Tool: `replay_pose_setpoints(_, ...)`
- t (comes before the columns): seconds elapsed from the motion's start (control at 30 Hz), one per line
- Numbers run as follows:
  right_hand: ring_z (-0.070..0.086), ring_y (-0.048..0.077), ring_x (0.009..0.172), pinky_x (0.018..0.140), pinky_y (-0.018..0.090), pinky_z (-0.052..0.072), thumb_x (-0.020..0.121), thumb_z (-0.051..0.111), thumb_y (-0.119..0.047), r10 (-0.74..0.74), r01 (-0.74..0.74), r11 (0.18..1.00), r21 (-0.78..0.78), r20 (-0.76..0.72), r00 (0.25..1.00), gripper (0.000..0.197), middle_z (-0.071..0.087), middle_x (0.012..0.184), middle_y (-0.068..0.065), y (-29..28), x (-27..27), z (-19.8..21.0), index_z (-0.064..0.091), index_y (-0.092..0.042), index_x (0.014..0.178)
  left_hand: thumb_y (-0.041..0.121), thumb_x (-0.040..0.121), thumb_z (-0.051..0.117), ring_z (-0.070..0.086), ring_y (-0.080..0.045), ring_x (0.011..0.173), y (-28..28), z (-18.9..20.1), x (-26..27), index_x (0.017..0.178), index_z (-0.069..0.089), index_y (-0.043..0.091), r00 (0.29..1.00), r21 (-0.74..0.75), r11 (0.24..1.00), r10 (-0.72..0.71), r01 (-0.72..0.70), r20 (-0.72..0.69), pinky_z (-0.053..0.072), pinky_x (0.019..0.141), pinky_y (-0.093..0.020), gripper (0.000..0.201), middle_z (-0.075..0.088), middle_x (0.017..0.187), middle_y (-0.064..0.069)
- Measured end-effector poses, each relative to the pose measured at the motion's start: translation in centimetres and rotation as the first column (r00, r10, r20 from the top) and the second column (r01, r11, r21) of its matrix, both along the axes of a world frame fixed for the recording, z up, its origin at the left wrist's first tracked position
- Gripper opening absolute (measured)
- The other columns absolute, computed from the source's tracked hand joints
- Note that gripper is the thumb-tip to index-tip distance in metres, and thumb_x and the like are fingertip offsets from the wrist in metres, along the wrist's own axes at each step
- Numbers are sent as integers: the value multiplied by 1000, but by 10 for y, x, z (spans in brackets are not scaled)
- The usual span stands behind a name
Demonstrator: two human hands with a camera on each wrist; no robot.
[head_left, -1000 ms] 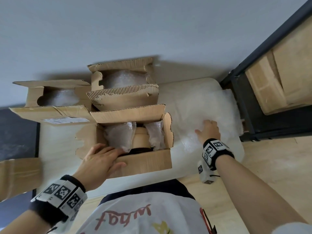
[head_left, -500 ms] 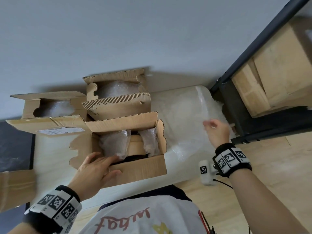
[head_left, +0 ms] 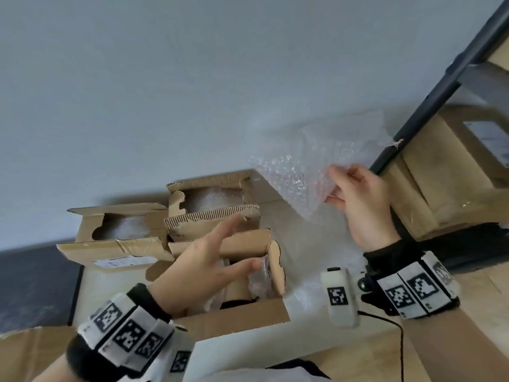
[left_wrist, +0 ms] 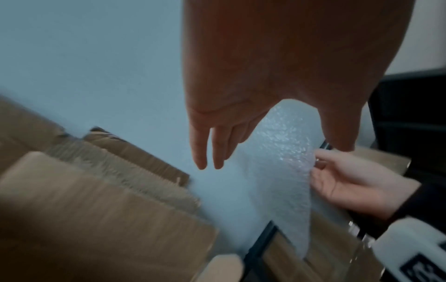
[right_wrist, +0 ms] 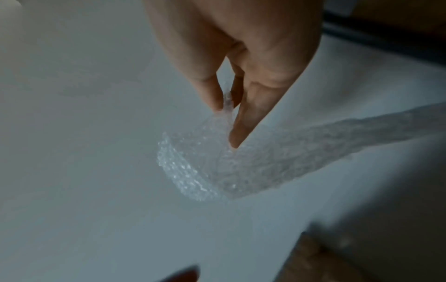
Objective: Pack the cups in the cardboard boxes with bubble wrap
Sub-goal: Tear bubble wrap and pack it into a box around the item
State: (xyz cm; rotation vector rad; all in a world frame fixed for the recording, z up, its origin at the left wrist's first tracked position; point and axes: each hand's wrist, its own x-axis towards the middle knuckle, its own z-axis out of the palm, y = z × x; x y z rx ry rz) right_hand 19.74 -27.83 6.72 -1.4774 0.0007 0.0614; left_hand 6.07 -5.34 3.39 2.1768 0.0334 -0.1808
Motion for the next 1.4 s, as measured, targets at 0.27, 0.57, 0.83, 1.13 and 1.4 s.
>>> replay_pose_setpoints(0.27, 68, 29, 88, 71, 31, 55, 90, 63, -14, 250, -239, 956, 173, -44, 967, 15, 66, 94, 21, 59, -14, 29, 58, -1, 95, 53, 70, 74, 48, 8, 119, -22, 35, 38, 138, 32, 41, 969, -174, 976, 163, -131, 186, 42, 97, -20, 81, 54, 126, 28)
replay_pose_setpoints(0.57, 57, 3, 114, 92, 25, 47, 85, 68, -19, 340, -328, 936, -127, 87, 936, 26, 64, 119, -13, 69, -13, 24, 63, -25, 111, 16, 98, 47, 66, -1, 91, 11, 55, 16, 99, 67, 24, 846, -384, 875, 426, -294, 322, 49, 77, -14, 22, 72, 94, 16)
replay_pose_setpoints(0.83, 65, 13, 105, 83, 24, 52, 66, 76, -46, 528, -532, 846, 33, -197, 826, 69, 68, 116, 0, 54, 5, -1, 53, -23, 127, 26, 89, 50, 70, -21, 93, 45, 80, -7, 99, 72, 18, 911, -652, 739, 372, -173, 180, 54, 71, -18, 25, 73, 97, -9)
replay_pose_setpoints(1.13, 69, 18, 82, 76, 16, 50, 71, 77, -23, 582, -581, 812, -49, 135, 802, 56, 70, 81, 1, 46, -5, -7, 60, -38, 122, 32, 69, 70, 71, -20, 74, 79, 63, -20, 134, 39, 39, 804, -488, 780, 547, -390, 232, 57, 66, -24, 73, 74, 80, -7)
replay_pose_setpoints(1.4, 64, 5, 89, 81, 13, 48, 75, 77, -21, 589, -453, 756, -472, 189, 786, 21, 68, 92, -12, 46, -8, 1, 68, -34, 89, 21, 66, 81, 67, -5, 73, 88, 49, -27, 81, 71, 40, 845, -100, 907, 417, -408, 335, 51, 70, -10, 26, 72, 81, 9)
